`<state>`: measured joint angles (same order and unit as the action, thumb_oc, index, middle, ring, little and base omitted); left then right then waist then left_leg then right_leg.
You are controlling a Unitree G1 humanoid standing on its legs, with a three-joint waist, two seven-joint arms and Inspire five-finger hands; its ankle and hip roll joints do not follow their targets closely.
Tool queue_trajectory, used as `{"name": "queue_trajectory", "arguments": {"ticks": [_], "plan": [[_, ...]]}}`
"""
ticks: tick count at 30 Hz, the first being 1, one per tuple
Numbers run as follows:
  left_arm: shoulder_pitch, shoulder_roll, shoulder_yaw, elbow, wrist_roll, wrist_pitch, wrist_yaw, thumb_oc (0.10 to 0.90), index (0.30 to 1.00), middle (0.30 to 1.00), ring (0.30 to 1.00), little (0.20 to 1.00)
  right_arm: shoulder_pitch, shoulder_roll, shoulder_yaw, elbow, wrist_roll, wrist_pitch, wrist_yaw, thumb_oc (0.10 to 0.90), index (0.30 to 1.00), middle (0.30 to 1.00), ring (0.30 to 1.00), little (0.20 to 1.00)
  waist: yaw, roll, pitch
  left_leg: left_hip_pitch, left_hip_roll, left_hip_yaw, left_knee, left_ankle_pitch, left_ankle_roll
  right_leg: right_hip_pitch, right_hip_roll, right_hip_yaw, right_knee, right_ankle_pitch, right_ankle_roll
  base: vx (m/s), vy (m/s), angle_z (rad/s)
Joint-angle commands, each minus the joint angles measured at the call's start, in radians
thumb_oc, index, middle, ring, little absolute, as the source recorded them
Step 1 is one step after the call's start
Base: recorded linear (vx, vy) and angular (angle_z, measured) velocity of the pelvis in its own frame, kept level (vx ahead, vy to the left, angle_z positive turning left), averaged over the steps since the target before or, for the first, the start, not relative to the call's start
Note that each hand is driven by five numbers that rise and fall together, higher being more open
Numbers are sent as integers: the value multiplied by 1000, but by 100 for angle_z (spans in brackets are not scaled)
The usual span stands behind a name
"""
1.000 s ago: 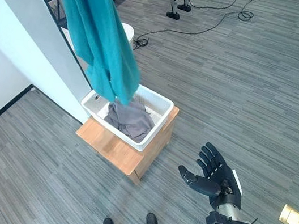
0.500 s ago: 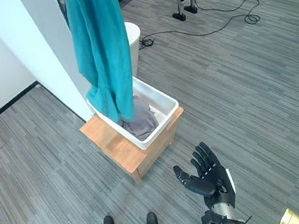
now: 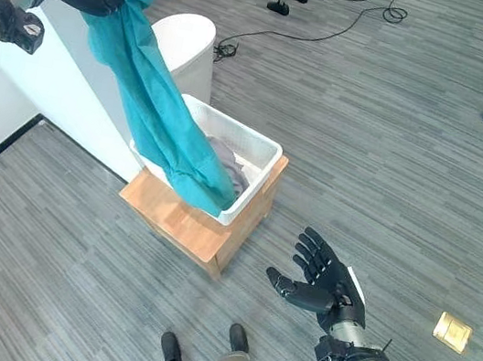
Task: Pick up bed clothes into laundry basket.
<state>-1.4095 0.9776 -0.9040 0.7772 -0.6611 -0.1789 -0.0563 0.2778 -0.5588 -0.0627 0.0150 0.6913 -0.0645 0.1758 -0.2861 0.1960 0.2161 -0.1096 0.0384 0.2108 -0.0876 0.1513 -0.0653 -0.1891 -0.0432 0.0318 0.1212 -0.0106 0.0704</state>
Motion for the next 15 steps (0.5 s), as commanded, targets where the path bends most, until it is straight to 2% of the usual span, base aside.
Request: {"name": "queue_trajectory", "arguments": {"ticks": [1,9,15], "plan": [[-222,24,137,49,-4,-72,55,400,300,300,300,300,-51,-16,-41,-130,41,-58,35,800,900,900,900,900,-1,-64,8,120,-14,-6,0,-114,-35,145,-79,-9,-203,48,124,0,0,0],[-294,-26,88,33,-11,-84,67,400,300,300,300,300,-31,-8,-50,-132,53,-52,36,800,900,900,900,900,-21,-26,9,136,-23,-3,0,-119,-35,160,-81,-10,-204,42,124,42,7,2],[-297,-53,89,60,-1,-78,66,400,300,300,300,300,-11,-9,-71,-140,53,-48,32,800,900,900,900,900,-51,-7,20,136,-22,12,0,-121,-36,148,-79,3,-204,42,123,29,8,-2]]}}
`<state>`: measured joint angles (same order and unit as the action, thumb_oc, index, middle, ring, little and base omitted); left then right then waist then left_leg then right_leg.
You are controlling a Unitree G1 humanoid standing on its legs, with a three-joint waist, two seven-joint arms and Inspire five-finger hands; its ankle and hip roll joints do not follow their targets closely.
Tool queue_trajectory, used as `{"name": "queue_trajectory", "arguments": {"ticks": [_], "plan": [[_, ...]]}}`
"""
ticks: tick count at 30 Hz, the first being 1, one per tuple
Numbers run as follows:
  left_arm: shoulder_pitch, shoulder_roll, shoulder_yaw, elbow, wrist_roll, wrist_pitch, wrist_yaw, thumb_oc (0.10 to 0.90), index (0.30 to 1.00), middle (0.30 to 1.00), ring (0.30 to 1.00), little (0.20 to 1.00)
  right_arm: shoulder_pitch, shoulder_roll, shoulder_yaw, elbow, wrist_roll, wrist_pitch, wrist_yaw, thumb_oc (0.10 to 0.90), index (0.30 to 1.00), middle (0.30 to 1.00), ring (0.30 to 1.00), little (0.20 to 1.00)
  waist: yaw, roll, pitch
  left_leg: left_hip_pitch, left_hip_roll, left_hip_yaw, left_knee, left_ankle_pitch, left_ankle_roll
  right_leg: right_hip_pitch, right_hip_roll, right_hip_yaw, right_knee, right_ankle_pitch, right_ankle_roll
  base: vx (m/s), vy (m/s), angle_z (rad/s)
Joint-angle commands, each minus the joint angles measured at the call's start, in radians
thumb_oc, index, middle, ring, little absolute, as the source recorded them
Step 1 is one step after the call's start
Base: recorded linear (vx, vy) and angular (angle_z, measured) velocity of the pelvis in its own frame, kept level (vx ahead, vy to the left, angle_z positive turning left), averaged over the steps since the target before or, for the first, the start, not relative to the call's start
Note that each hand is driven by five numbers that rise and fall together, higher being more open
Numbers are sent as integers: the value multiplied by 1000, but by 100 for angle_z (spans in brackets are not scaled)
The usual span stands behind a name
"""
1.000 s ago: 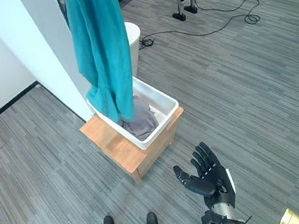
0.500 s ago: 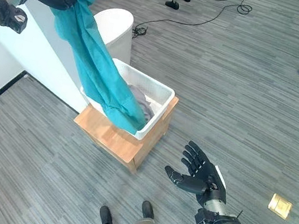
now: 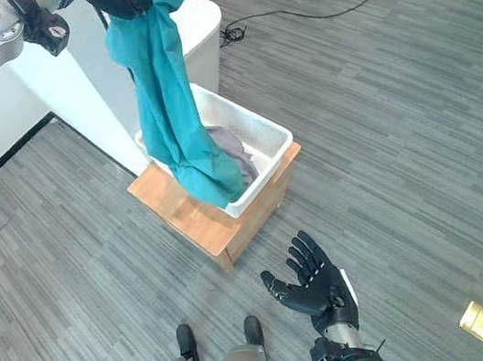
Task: Pick up bed clothes into laundry basket.
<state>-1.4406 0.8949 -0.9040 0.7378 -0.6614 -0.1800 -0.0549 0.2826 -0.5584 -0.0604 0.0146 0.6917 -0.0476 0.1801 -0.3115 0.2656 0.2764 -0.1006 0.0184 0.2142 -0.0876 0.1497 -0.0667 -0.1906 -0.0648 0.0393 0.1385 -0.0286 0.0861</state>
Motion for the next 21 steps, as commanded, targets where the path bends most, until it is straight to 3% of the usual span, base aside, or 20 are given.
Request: {"name": "queue_trajectory", "arguments": {"ticks": [1,14,21], "plan": [[-261,28,93,102,3,-76,65,400,300,300,300,300,-9,-10,-80,-139,51,-67,26,800,900,900,900,900,-31,-76,-36,127,-1,12,0,-119,-35,145,-55,1,-221,60,107,29,-7,-11],[-321,57,69,157,75,-73,125,400,300,300,300,300,19,0,-90,-137,50,-72,14,800,900,900,900,900,-53,-86,-8,105,12,48,0,-114,-39,103,-37,30,-218,65,103,28,-21,-11],[-190,3,168,222,101,-48,121,400,300,300,300,300,8,6,-51,-144,40,-80,6,800,900,900,900,900,-71,-115,39,60,19,59,0,-106,-42,46,-29,43,-215,78,99,-30,-13,-7]]}}
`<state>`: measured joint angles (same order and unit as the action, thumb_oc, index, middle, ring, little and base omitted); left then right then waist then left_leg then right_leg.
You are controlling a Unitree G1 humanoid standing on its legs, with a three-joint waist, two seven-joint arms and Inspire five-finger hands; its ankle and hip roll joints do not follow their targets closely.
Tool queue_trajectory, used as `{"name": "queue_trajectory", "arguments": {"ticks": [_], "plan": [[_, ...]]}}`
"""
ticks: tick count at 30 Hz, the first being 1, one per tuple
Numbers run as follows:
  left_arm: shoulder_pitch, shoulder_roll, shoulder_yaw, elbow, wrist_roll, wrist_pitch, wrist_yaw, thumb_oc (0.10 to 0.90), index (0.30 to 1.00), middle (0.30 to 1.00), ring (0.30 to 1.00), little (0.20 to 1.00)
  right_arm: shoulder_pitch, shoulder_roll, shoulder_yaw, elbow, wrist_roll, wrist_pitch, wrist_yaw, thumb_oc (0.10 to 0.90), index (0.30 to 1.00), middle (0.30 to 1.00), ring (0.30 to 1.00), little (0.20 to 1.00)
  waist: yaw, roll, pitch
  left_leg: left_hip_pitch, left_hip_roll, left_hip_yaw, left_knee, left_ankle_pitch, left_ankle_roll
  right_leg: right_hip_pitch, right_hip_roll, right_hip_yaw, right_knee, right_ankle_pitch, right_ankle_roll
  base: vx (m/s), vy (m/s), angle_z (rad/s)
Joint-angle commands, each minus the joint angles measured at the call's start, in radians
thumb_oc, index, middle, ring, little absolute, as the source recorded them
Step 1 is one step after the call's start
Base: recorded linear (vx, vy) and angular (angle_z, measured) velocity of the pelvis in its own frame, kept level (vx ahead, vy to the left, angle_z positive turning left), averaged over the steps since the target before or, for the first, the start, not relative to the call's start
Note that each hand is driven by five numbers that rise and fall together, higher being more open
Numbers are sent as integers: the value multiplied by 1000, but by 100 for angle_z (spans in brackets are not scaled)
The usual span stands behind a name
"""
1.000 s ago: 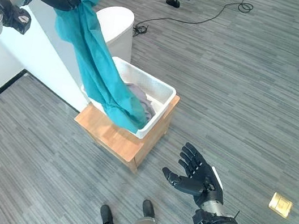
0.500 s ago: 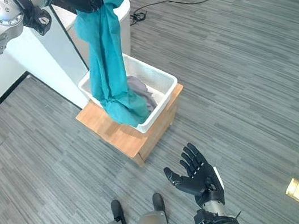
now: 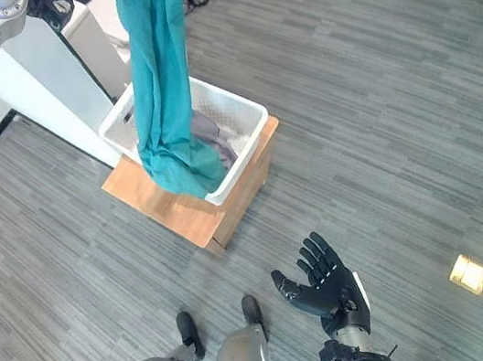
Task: Pick up bed clothes into laundry basket.
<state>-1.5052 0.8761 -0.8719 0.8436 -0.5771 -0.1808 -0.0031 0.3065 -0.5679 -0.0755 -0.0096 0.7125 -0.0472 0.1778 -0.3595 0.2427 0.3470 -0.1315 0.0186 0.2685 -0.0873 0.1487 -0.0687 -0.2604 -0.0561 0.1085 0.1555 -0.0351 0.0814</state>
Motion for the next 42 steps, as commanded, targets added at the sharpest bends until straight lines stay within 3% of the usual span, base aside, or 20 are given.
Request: {"name": "queue_trajectory", "arguments": {"ticks": [1,3,15,20,23,24,33,39,42], "plan": [[-96,3,157,128,23,-42,69,400,300,300,300,300,-17,19,-27,-122,17,-82,7,800,900,900,900,900,-26,-99,-24,87,20,7,0,-104,-40,110,-36,-23,-231,86,103,-16,-7,-8],[-69,-10,173,133,33,-37,69,400,300,300,300,300,-17,17,-19,-121,16,-82,5,800,900,900,900,900,-27,-102,-19,84,21,10,0,-103,-40,106,-36,-22,-231,87,103,-14,-14,-5],[188,-183,323,233,203,10,71,400,300,300,300,300,-68,37,96,-98,-6,-98,-11,800,900,900,900,900,-41,-183,20,56,41,38,0,-104,-39,59,-16,11,-226,96,101,-13,-16,-7],[207,-220,308,239,297,20,73,400,300,300,300,300,-86,38,120,-105,-10,-103,-10,800,900,900,900,900,-42,-197,27,55,44,38,0,-105,-38,52,-14,18,-225,97,99,-4,-12,-7],[175,-214,247,246,380,30,55,400,300,300,300,300,-97,33,141,-106,-4,-102,-1,800,900,900,900,900,-40,-202,32,50,45,36,0,-105,-38,50,-13,15,-225,97,99,-2,-3,-2],[162,-211,234,247,390,27,50,800,900,900,900,900,-96,33,143,-106,-5,-102,1,800,900,900,900,900,-39,-202,33,50,44,35,0,-104,-38,49,-14,14,-225,98,99,0,0,0],[70,-167,106,89,444,-9,58,800,900,900,900,900,-64,40,140,-107,-9,-101,15,800,900,900,900,900,-22,-190,32,48,39,18,0,-105,-37,57,-20,4,-228,100,100,-2,-3,1],[57,-103,22,-342,424,-65,74,800,900,900,900,900,-38,36,107,-109,-41,-107,9,800,900,900,900,900,30,-161,21,58,25,-17,0,-103,-32,88,-34,-29,-231,95,103,2,-17,7],[18,-29,-30,-516,458,-90,76,800,900,900,900,900,-37,32,99,-104,-48,-106,13,800,900,900,900,900,52,-146,9,66,18,-35,0,-104,-31,108,-40,-45,-234,92,104,-16,-3,31]]}}
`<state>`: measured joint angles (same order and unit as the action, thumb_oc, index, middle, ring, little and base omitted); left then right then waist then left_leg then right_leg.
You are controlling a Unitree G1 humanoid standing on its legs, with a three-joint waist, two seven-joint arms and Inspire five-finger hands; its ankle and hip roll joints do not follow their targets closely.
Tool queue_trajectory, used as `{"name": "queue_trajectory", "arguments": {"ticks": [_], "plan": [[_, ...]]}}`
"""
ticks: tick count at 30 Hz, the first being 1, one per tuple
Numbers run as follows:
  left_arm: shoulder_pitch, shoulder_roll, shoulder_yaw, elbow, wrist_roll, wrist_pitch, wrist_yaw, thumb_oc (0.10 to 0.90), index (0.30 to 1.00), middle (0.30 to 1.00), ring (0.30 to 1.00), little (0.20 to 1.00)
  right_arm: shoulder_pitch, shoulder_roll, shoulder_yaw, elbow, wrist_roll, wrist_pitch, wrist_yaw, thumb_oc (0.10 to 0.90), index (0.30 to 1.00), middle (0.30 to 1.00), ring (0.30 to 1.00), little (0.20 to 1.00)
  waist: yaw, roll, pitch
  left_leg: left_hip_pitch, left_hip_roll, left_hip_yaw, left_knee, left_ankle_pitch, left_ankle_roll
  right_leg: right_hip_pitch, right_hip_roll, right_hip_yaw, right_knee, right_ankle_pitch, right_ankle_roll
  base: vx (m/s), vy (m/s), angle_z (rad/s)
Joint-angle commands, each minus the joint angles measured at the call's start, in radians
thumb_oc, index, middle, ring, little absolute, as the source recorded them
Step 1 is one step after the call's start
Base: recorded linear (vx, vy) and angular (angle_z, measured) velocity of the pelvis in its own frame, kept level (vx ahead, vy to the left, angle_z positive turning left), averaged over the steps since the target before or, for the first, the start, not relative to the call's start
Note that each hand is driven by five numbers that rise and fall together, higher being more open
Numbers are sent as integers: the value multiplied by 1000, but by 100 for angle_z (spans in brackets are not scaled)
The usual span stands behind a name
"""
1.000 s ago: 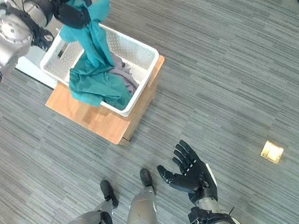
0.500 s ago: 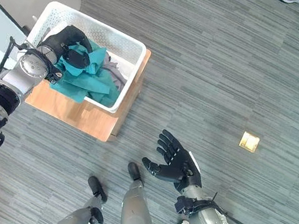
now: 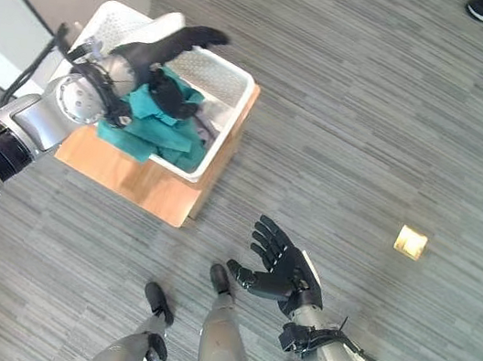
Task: Pick up bed clothes into laundry basket.
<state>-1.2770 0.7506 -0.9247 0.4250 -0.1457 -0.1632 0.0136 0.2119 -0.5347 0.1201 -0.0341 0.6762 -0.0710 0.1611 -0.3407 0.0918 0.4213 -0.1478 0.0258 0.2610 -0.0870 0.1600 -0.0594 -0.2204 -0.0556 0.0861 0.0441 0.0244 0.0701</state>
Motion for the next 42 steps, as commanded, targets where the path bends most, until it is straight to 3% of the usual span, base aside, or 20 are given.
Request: {"name": "queue_trajectory", "arguments": {"ticks": [1,4,8,9,10,12,13,15,16,19,22,23,25,26,27,31,35,39,40,42], "plan": [[-224,130,13,-170,44,-118,63,800,900,900,900,900,61,-1,-100,-77,-19,-82,31,800,900,900,900,900,45,11,-71,85,9,-34,0,-115,-41,75,-43,-31,-123,32,117,-4,-22,22],[-219,228,32,-358,68,-143,81,800,900,900,900,900,78,3,-112,-74,-30,-80,36,800,900,900,900,900,79,17,-84,92,0,-59,0,-114,-40,95,-49,-53,-122,28,116,-25,-29,18],[-12,380,171,-618,-18,-189,20,800,900,900,900,900,99,11,-133,-70,-42,-80,42,800,900,900,900,900,118,18,-104,108,-10,-95,0,-115,-39,127,-58,-85,-122,21,113,-27,-10,30],[-3,382,179,-621,-18,-188,18,800,900,900,900,900,99,7,-133,-70,-42,-80,42,800,900,900,900,900,115,20,-105,108,-10,-95,0,-115,-39,127,-59,-86,-122,21,113,-32,11,26],[153,464,252,-712,-157,-206,-63,800,900,900,900,900,100,12,-136,-79,-43,-82,47,800,900,900,900,900,136,16,-118,115,-12,-105,0,-116,-39,140,-62,-95,-123,19,112,-40,31,26],[450,474,422,-719,-416,-205,-185,800,900,900,900,900,89,1,-137,-87,-31,-83,60,800,900,900,900,900,160,7,-125,127,-15,-118,0,-119,-41,155,-66,-105,-121,17,113,-51,40,27],[577,462,506,-746,-476,-188,-221,800,900,900,900,900,77,-10,-131,-88,-27,-87,59,800,900,900,900,900,164,3,-132,120,-16,-124,0,-115,-41,152,-66,-111,-122,23,109,-71,0,11],[837,354,655,-719,-667,-129,-293,800,900,900,900,900,59,-18,-124,-87,-15,-91,60,800,900,900,900,900,177,-14,-139,114,-16,-141,0,-113,-40,154,-67,-123,-121,24,106,-72,-17,18],[978,259,718,-697,-765,-83,-330,800,900,900,900,900,56,-15,-118,-85,-7,-91,60,800,900,900,900,900,185,-26,-145,116,-15,-151,0,-112,-38,160,-68,-132,-120,22,103,-39,-17,35],[1214,142,765,-709,-798,-20,-362,800,900,900,900,900,72,-17,-137,-92,-11,-85,65,800,900,900,900,900,222,-58,-164,115,-15,-183,0,-113,-32,174,-68,-157,-117,20,96,-18,-8,33],[1338,-36,806,-643,-856,18,-362,800,900,900,900,900,71,-3,-133,-83,2,-77,74,800,900,900,900,900,255,-98,-192,123,-14,-212,0,-119,-25,200,-66,-180,-115,9,93,16,-5,20],[1362,-164,815,-591,-901,37,-349,800,900,900,900,900,64,14,-123,-76,4,-76,73,800,900,900,900,900,274,-117,-199,130,-14,-227,0,-124,-21,212,-64,-188,-113,1,91,5,-67,21],[1410,-261,828,-542,-896,53,-325,800,900,900,900,900,71,43,-125,-84,8,-64,77,800,900,900,900,900,294,-140,-215,124,-16,-249,0,-124,-14,216,-63,-203,-110,-3,86,-7,-52,28],[1410,-261,828,-542,-896,53,-325,800,900,900,900,900,72,43,-125,-84,8,-64,77,800,900,900,900,900,294,-140,-215,124,-16,-250,0,-124,-14,216,-63,-203,-110,-3,86,-21,-30,41],[1426,-326,826,-498,-847,39,-288,800,900,900,900,900,59,65,-122,-77,-10,-59,68,800,900,900,900,900,317,-164,-226,121,-16,-266,0,-122,-9,222,-61,-212,-103,-13,81,-18,-31,36],[1427,-423,833,-433,-748,9,-197,800,900,900,900,900,40,109,-100,-56,-29,-52,32,800,900,900,900,900,339,-198,-243,127,-19,-290,0,-130,0,240,-60,-228,-98,-24,76,-3,-13,28],[1415,-485,826,-420,-780,23,-183,800,900,900,900,900,35,146,-60,-65,-38,-50,23,800,900,900,900,900,356,-218,-257,130,-20,-304,6,-134,5,245,-58,-237,-80,-37,72,-5,-1,19],[1349,-509,831,-407,-783,-5,-151,800,900,900,900,900,13,165,-31,-64,-51,-56,12,800,900,900,900,900,378,-205,-260,130,-28,-340,19,-131,9,236,-75,-295,49,-89,69,-5,7,16],[1327,-510,828,-403,-787,-14,-146,800,900,900,900,900,6,170,-33,-64,-52,-64,6,800,900,900,900,900,376,-196,-254,129,-31,-376,23,-125,8,231,-72,-287,89,-109,66,-5,-66,57],[1300,-506,819,-397,-803,-34,-151,800,900,900,900,900,13,178,-52,-70,-50,-78,-4,800,900,900,900,900,356,-182,-242,114,-46,-475,30,-101,-1,217,-18,-179,149,-166,59,-43,-98,123]]}}
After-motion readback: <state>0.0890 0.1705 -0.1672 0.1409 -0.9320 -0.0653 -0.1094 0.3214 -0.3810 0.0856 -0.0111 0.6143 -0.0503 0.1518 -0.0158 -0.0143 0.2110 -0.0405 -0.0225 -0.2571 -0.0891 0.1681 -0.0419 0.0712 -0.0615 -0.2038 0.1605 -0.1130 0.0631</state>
